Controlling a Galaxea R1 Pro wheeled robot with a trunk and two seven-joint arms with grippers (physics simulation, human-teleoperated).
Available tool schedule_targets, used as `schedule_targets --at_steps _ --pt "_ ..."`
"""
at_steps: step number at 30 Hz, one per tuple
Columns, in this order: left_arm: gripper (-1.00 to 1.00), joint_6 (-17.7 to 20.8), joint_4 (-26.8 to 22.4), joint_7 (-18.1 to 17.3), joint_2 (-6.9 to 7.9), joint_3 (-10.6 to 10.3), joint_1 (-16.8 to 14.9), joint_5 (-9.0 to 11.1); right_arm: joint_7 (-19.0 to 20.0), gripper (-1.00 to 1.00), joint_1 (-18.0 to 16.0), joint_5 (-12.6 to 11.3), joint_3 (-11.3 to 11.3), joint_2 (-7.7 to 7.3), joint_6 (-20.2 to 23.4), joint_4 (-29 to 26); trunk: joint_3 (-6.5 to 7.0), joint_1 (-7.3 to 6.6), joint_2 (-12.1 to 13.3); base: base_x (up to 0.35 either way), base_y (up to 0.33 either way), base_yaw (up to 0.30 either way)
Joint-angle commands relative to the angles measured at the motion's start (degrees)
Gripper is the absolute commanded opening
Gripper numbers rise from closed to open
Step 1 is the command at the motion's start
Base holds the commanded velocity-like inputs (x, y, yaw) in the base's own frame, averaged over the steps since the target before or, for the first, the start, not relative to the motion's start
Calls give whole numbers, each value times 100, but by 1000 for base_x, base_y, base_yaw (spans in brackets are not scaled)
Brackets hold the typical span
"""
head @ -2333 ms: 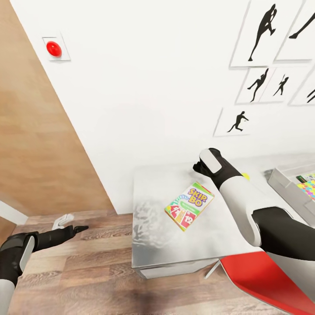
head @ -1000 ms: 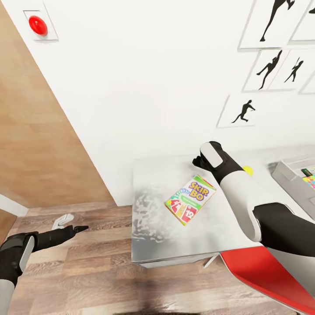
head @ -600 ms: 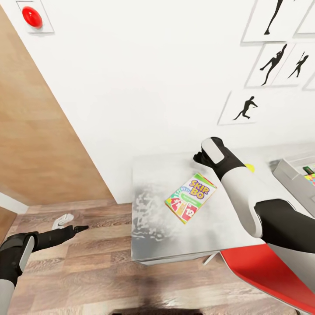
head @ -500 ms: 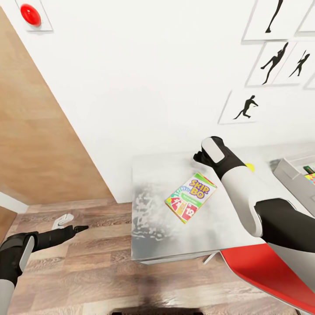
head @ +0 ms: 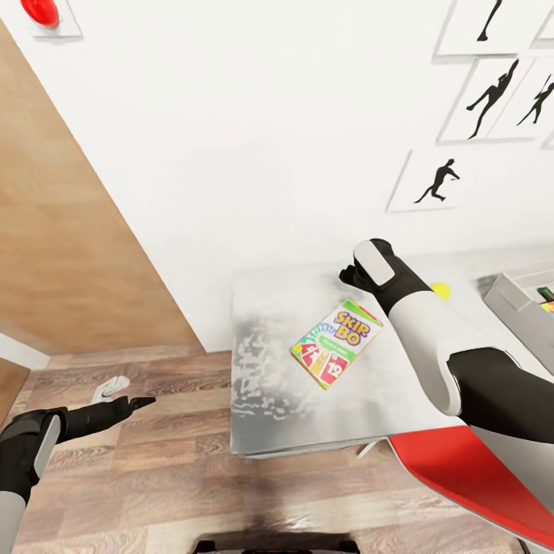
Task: Put all the toys in the child's room - the three board games (two on the bed and one on the table), the two jigsaw puzzles on the table, and the tennis ball on the table - inside the toy box on the table in the child's room.
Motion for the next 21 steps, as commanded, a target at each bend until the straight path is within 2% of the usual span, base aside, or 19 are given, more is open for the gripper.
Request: schedule_targets --at_steps 1,21 --pt "100 48 -2 -11 -1 10 -4 17 -41 100 -5 -43 37 -5 25 -3 -18 3 -10 0 0 0" --pt "100 48 -2 -11 5 9 -4 19 -41 100 3 -35 37 -17 16 13 -207 3 -10 0 0 0"
